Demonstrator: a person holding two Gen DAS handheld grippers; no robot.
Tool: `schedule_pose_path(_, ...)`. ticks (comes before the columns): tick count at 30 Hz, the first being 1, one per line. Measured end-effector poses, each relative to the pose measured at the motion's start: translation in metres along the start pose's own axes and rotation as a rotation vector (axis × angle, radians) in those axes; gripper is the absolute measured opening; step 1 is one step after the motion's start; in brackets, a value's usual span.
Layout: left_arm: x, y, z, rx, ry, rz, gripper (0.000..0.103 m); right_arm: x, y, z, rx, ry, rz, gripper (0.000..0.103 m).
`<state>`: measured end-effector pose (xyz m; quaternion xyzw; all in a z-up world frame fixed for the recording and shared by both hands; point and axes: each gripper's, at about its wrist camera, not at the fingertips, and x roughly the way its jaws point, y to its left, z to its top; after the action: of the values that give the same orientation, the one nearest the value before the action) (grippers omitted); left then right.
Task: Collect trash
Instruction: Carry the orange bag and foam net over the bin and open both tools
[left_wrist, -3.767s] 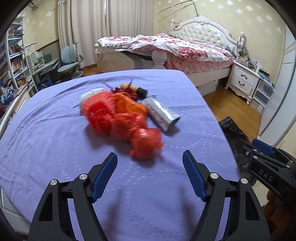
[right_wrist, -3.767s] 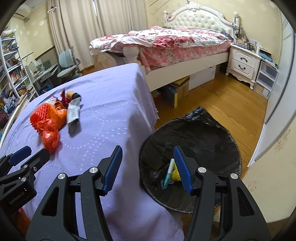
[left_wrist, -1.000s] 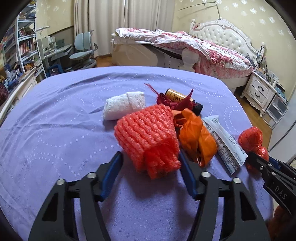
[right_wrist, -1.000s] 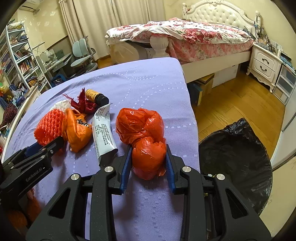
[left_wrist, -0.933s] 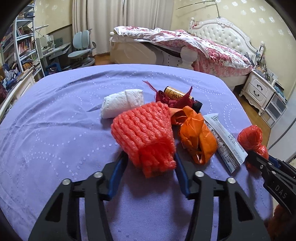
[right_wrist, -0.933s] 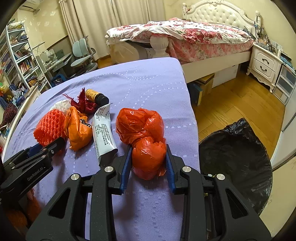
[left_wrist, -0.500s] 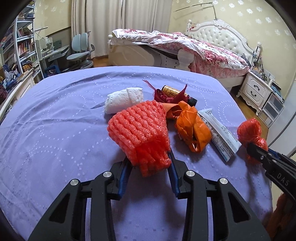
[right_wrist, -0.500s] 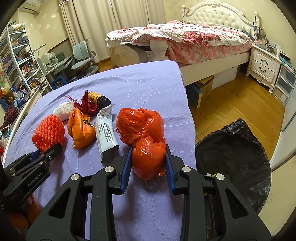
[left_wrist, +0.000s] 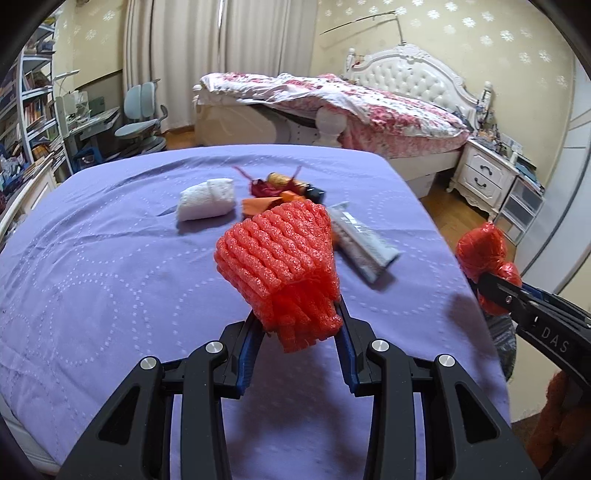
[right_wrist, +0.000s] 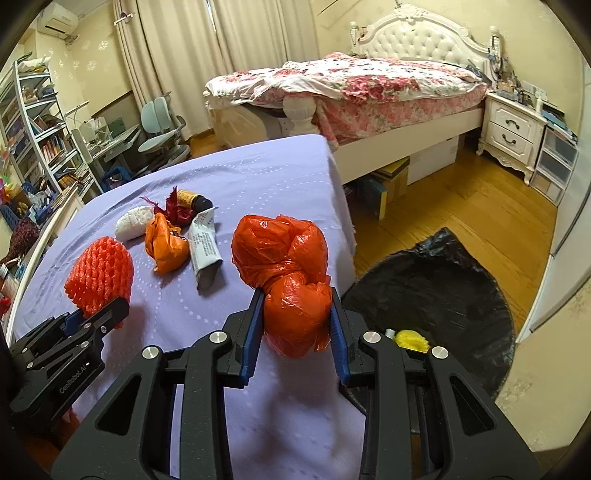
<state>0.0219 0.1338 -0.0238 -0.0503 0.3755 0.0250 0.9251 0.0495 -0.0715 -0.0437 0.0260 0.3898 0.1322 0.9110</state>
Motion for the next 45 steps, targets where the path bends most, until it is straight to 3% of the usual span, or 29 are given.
schedule_pose_path(19, -0.006, -0.126, -0.013, 0.206, -0.038, -0.157, 0.038, -0.043, -0.089, -0.035, 0.112, -0.039, -0.177, 0.032)
schedule_pose_path(28, 0.012, -0.166, -0.011, 0.265, -0.030, -0.168, 0.038, -0.041, -0.126, -0.035, 0.177, -0.052, -0.209, 0.032)
schedule_pose_path(40, 0.036, -0.191, -0.006, 0.307, -0.007, -0.150, 0.038, -0.028, -0.154, -0.031, 0.232, -0.046, -0.216, 0.032)
schedule_pose_path(45, 0.037, -0.196, -0.007, 0.321, -0.010, -0.146, 0.048, -0.024, -0.160, -0.029, 0.242, -0.046, -0.217, 0.033)
